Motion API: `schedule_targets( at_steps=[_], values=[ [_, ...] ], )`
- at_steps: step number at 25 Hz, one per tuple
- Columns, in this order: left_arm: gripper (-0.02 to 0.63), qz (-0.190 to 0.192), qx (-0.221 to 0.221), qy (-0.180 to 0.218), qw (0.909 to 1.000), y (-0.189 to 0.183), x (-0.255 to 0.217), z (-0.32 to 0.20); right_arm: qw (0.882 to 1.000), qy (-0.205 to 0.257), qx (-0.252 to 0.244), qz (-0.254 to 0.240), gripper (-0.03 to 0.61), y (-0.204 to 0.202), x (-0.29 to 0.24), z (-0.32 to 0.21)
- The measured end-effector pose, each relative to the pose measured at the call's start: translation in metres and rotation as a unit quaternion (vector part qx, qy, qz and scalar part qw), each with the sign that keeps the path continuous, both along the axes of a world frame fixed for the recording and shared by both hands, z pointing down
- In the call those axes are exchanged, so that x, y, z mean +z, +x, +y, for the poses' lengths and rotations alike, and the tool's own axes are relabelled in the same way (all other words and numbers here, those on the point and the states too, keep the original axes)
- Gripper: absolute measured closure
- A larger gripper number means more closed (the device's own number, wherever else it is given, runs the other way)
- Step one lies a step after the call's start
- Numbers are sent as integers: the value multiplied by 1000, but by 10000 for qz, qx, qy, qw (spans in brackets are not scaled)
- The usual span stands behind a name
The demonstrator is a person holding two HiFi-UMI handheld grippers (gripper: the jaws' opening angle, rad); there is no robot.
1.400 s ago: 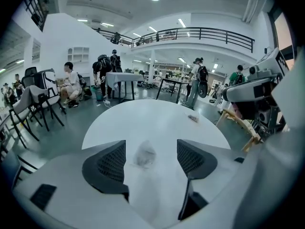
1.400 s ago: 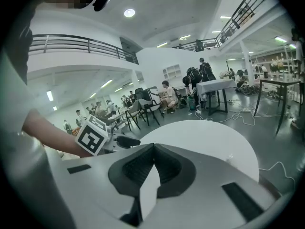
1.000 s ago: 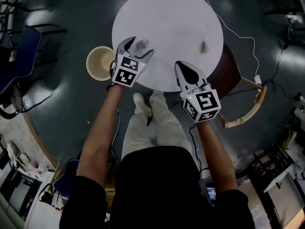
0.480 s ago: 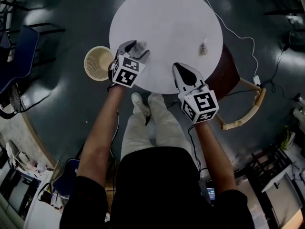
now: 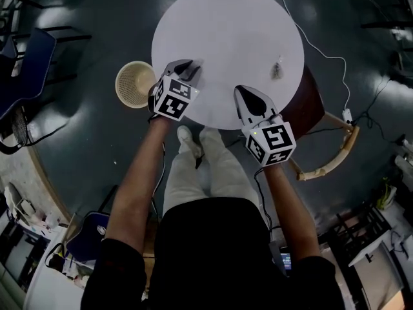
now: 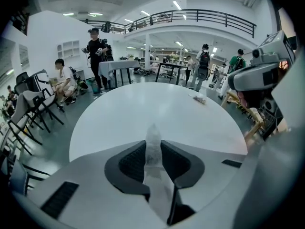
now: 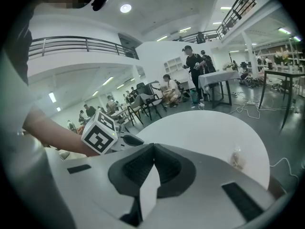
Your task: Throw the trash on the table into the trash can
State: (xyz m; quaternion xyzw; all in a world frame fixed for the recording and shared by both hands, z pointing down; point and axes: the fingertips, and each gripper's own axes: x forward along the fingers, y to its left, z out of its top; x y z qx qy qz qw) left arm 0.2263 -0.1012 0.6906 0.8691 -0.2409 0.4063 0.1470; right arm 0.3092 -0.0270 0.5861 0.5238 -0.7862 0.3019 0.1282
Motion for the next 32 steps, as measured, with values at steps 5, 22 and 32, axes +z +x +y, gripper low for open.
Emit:
schedule_targets(
  at_steps=[5, 22, 32],
  values=[
    [514, 93, -145, 88, 9998, -9, -9, -4, 9998, 34, -188, 22, 563, -6, -1, -4],
    [515, 348, -1494, 261, 9878, -129, -40, 15, 9925, -3, -1219, 8, 563, -95, 3, -13],
    [515, 240, -1995, 103, 9795, -252, -13, 36, 9872, -121, -1591, 11, 563, -207, 19, -10]
  ],
)
